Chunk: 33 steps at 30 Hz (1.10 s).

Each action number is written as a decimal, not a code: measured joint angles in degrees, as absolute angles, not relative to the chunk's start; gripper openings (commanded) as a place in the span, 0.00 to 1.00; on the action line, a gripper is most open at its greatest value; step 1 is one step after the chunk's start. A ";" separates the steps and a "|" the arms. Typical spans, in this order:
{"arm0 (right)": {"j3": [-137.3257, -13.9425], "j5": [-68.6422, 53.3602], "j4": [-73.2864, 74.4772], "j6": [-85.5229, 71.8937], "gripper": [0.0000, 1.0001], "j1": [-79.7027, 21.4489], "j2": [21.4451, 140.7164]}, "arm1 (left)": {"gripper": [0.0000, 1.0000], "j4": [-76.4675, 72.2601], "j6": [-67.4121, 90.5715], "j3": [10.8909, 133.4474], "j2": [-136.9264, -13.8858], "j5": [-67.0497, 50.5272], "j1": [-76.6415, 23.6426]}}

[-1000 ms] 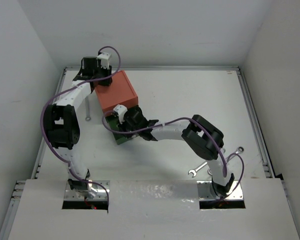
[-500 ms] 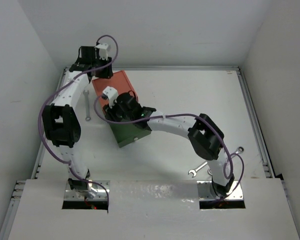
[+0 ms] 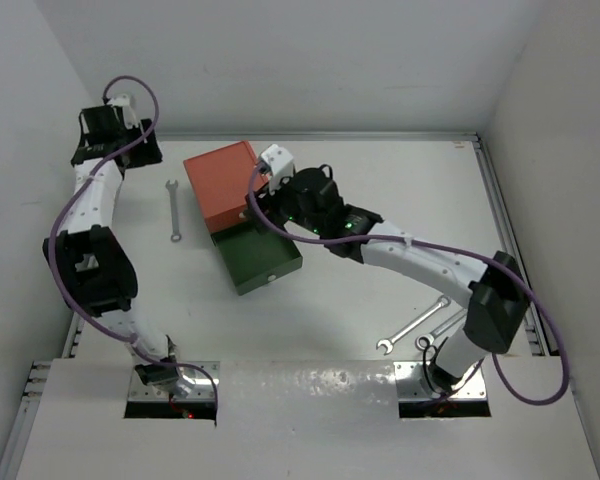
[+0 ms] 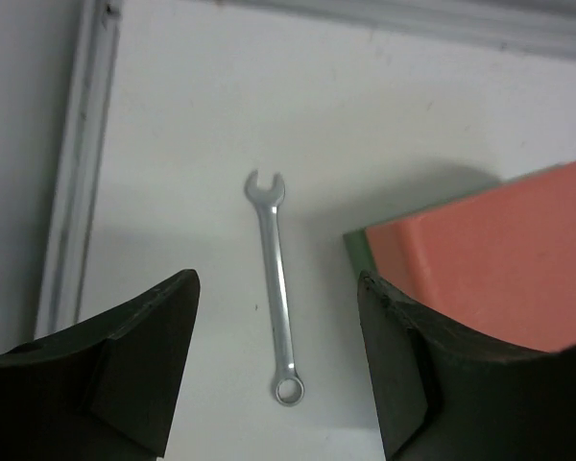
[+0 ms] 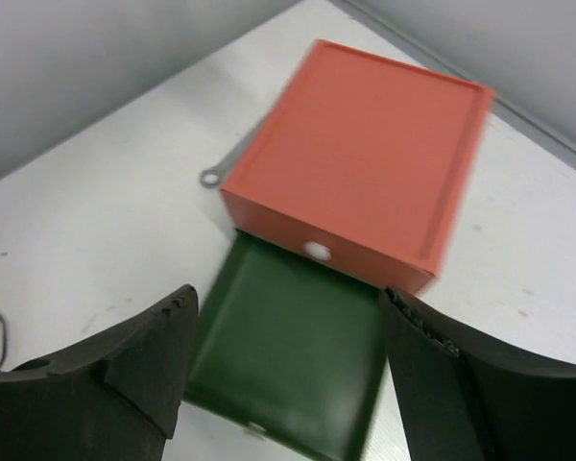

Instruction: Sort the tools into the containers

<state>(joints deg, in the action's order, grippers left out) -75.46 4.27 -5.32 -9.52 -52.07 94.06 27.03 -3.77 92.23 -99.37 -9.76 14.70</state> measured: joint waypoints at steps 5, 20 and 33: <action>-71.77 7.84 -3.01 -8.91 0.76 -49.25 88.23 | 0.61 27.20 -4.40 88.36 -107.22 -7.55 12.95; -60.34 16.08 -0.45 -5.96 0.79 -47.75 79.00 | 0.43 25.41 -6.92 85.65 -120.66 2.46 9.74; -57.91 21.71 -0.91 -3.81 0.81 -47.75 74.24 | 0.00 23.31 -7.25 84.29 -120.20 -2.20 12.53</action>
